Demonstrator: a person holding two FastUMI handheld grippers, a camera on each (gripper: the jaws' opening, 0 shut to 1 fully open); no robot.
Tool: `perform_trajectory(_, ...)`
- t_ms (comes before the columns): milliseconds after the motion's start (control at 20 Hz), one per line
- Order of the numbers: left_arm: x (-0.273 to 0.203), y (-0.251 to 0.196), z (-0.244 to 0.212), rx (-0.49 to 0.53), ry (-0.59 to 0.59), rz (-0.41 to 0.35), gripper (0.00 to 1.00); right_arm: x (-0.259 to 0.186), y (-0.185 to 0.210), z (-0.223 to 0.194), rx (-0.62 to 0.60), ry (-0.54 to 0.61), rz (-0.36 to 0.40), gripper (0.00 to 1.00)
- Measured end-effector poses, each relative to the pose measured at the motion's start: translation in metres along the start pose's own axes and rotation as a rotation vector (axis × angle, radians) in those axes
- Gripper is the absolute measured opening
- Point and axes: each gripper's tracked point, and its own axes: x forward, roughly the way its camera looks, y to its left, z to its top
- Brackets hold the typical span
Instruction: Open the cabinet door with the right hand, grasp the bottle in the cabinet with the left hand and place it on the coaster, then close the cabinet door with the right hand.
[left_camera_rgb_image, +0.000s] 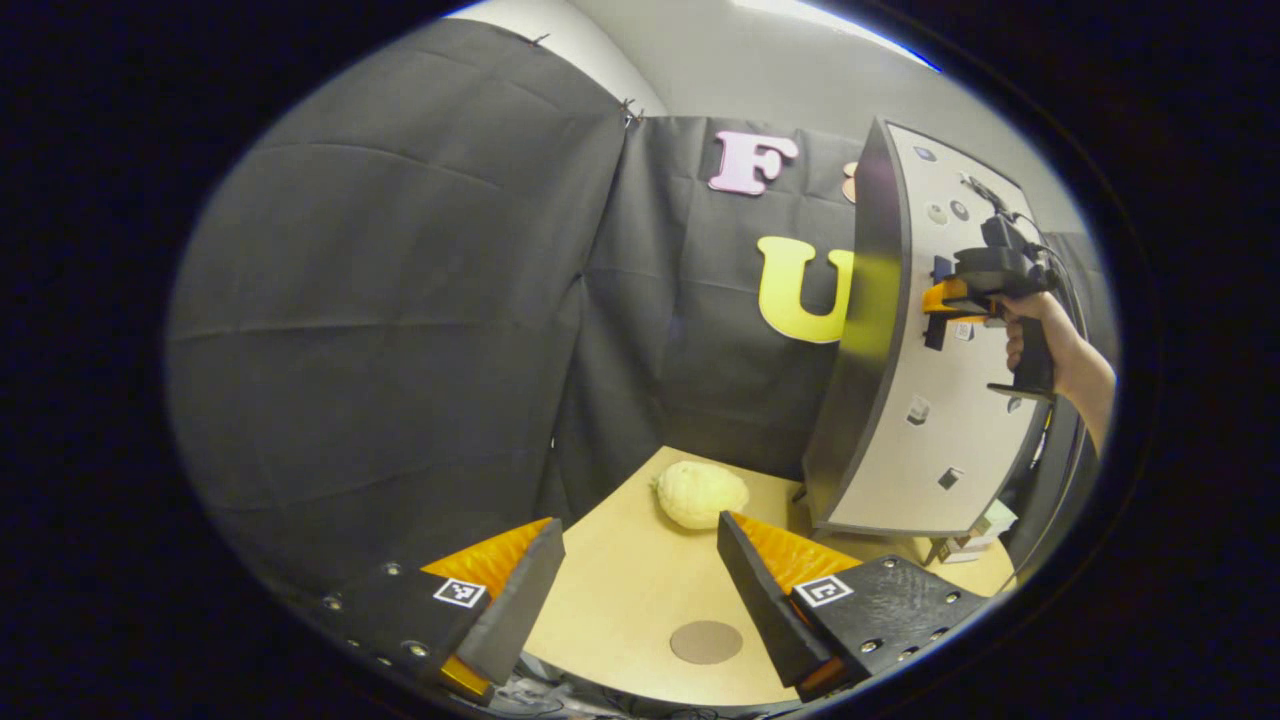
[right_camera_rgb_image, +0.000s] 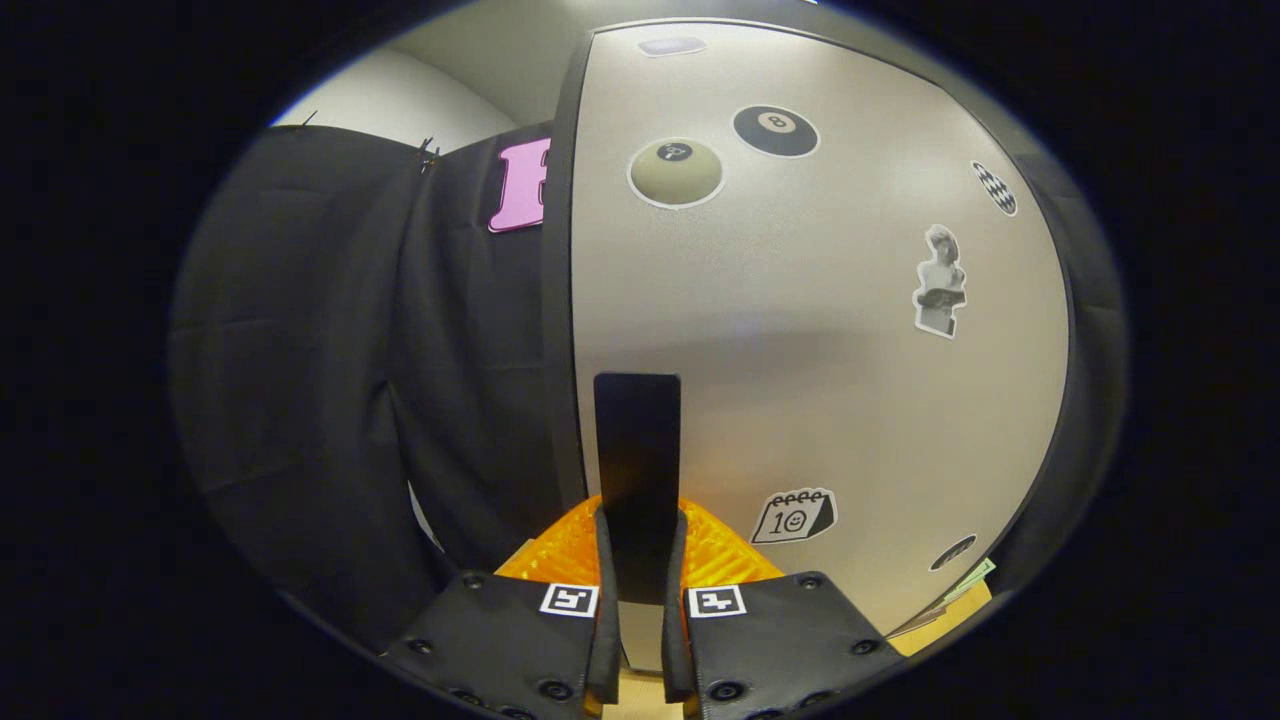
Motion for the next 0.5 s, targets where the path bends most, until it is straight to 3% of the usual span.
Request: perform_trajectory(500, -0.010, -0.023, -0.005, 0.029, -0.012, -0.047, 0.95, -0.036, 0.002, -0.004, -0.017, 0.005, 0.110, 0.19)
